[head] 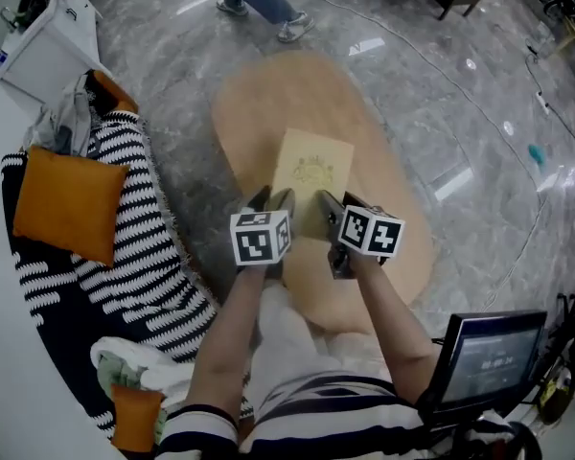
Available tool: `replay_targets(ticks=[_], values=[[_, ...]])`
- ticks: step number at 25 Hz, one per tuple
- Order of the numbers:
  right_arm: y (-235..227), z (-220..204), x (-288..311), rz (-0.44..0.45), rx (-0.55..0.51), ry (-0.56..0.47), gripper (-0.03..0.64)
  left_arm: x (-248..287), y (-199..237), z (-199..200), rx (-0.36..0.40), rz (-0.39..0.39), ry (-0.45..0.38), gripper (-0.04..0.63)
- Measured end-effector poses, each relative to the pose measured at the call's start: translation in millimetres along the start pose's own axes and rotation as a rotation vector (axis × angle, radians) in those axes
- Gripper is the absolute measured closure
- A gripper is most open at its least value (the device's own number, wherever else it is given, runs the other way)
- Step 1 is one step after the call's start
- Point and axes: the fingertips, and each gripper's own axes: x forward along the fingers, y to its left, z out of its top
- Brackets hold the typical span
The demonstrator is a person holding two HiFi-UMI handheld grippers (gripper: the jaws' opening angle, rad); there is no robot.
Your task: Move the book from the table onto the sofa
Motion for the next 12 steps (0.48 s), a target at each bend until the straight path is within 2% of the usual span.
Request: replay_targets(ticks=[12], values=[[26,24,-67,0.075,-0.094,-0.055,0.433,-71,-40,6,-0.135,0.076,-0.152,0.393]])
